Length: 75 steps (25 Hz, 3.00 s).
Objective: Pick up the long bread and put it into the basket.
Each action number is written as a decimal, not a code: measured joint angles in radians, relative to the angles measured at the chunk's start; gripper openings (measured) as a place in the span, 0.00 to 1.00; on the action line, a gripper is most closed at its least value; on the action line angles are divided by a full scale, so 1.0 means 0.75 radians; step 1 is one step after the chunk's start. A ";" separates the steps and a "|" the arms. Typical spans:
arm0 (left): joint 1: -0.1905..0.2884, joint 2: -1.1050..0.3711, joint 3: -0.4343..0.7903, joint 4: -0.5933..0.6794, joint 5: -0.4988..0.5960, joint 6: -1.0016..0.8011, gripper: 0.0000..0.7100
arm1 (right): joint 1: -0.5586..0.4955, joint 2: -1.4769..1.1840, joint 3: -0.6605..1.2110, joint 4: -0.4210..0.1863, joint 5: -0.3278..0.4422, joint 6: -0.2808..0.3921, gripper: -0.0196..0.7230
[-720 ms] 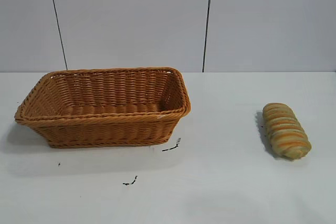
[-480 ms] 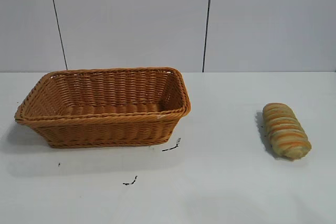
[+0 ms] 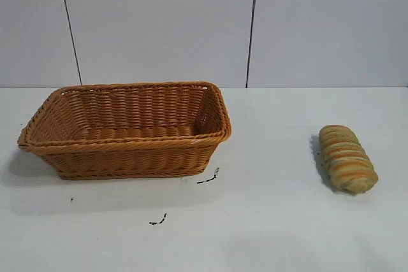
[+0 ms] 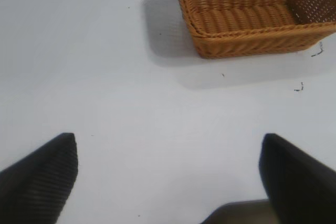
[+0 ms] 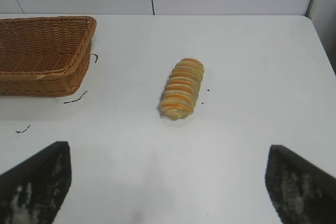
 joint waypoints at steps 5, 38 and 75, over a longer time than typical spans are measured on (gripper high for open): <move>0.000 0.000 0.000 0.000 0.000 0.000 0.97 | 0.000 0.420 -0.023 0.009 -0.001 0.004 0.95; 0.000 0.000 0.000 0.000 0.000 0.000 0.97 | 0.000 2.448 -1.225 0.005 -0.120 -0.106 0.95; 0.000 0.000 0.000 0.000 0.000 0.000 0.97 | 0.074 2.708 -1.240 -0.028 -0.337 -0.060 0.95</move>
